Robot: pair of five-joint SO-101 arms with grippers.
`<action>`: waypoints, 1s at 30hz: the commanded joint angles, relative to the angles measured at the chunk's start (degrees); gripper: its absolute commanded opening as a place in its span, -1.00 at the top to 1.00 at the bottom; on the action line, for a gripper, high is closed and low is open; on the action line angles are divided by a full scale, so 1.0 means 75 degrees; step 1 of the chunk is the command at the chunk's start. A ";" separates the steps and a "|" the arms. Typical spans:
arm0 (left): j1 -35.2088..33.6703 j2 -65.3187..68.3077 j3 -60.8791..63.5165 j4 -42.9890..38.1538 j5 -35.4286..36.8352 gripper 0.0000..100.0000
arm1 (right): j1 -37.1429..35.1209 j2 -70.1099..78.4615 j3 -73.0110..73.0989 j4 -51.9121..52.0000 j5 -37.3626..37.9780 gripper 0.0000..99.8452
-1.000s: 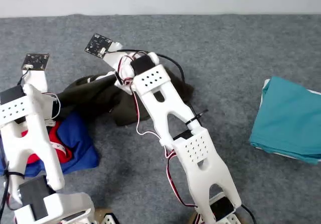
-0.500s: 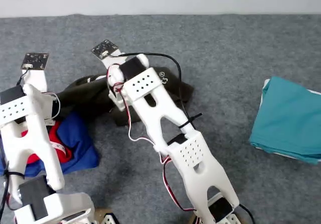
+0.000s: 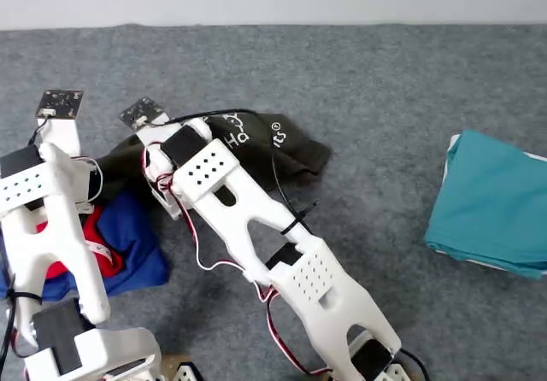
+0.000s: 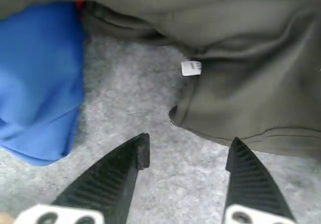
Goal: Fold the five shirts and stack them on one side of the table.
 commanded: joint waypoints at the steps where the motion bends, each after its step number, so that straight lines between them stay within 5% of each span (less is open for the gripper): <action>1: -0.0059 -0.0387 -0.0018 -0.0141 -0.0105 0.97 | -0.0006 0.0311 -0.0117 -0.0205 -0.0059 0.49; 13: -0.0059 -0.0387 -0.0018 -0.0141 -0.0105 0.97 | 0.1495 0.0604 -0.0070 0.0428 0.0117 0.49; 30: -0.0059 -0.0387 -0.0018 -0.0152 -0.0105 0.97 | 0.0674 -0.0498 0.0105 0.0404 0.0293 0.49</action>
